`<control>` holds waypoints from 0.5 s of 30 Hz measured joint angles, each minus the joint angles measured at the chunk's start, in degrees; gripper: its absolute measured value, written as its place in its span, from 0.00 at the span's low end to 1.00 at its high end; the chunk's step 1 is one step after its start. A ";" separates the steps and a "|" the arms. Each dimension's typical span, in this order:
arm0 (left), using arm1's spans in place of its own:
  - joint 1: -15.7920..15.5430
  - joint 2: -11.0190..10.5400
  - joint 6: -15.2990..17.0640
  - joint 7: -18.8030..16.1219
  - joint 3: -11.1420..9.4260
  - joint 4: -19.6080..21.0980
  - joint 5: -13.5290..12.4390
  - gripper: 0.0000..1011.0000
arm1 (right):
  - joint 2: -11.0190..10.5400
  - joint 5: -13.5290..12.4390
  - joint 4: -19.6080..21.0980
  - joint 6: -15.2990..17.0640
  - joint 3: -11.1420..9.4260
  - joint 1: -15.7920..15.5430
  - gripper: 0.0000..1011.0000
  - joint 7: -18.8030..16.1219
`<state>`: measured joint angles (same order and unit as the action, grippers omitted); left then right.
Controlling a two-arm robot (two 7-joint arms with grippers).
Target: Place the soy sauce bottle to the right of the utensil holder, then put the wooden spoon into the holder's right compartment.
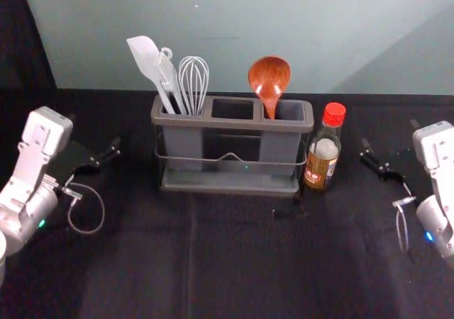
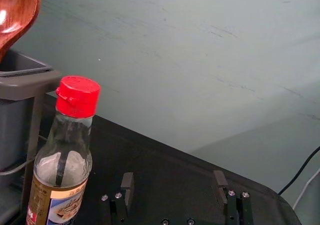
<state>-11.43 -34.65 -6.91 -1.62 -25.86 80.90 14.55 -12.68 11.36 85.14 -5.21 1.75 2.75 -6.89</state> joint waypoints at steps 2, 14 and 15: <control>0.00 0.00 0.00 0.00 0.00 0.00 0.00 0.99 | 0.01 -0.02 0.04 -0.02 -0.03 -0.06 0.99 0.00; 0.00 0.00 0.00 0.00 0.00 0.00 0.00 0.99 | 0.04 -0.09 0.15 -0.13 -0.12 -0.17 0.99 -0.01; 0.00 0.00 0.00 0.00 0.00 0.00 0.00 0.99 | 0.04 -0.09 0.15 -0.14 -0.13 -0.17 0.99 -0.01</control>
<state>-11.43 -34.65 -6.91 -1.62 -25.86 80.90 14.55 -12.64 11.27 85.30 -5.35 1.62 2.58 -6.90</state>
